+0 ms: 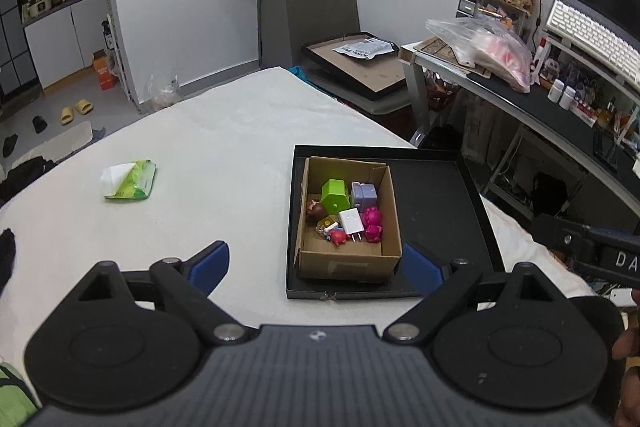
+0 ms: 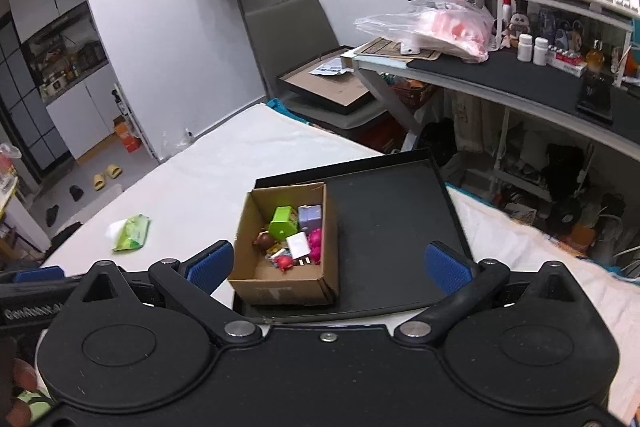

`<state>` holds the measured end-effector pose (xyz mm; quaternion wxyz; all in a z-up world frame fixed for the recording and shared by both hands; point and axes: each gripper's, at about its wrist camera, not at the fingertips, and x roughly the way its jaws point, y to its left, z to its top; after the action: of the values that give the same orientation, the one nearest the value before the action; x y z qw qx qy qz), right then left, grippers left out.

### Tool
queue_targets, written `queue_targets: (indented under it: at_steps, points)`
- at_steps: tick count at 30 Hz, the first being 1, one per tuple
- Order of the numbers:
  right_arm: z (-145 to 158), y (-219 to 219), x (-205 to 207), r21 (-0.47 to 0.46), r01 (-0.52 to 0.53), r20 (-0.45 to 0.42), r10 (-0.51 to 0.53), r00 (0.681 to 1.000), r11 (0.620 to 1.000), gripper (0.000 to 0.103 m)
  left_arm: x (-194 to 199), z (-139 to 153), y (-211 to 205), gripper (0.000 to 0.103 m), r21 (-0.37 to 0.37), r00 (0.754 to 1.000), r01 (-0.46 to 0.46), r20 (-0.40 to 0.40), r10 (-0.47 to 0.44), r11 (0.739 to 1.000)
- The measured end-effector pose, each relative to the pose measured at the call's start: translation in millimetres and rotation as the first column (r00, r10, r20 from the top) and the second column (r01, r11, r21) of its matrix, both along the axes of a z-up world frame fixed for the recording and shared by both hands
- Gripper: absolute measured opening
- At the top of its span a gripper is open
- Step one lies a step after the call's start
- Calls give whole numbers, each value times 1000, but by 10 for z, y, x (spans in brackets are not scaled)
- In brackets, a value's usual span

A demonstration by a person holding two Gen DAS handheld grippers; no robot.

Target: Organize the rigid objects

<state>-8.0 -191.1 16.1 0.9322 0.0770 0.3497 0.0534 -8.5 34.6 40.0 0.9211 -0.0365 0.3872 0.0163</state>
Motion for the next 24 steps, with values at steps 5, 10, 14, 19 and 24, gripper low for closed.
queue_targets:
  at_steps: [5,10,14,19,24]
  points:
    - [-24,57,-22,-39,-6,7,6,1000,999,103,-15,-28,33,93,-15,1000,-10,-5,10,1000]
    - [-19,97,-27,-61,-5,10,6,1000,998,103,-15,-46,37,93,-23,1000,-11,-12,11,1000]
    - [-11,117,-29,-75,-7,12,8,1000,997,103,-11,-44,16,93,-28,1000,-2,-14,2,1000]
    - [-34,116,-23,-92,0,7,0,1000,996,103,-17,-59,-15,93,-40,1000,12,-17,-13,999]
    - [-65,123,-8,-107,5,0,-5,1000,994,103,-19,-69,-32,92,-38,1000,15,-19,-16,999]
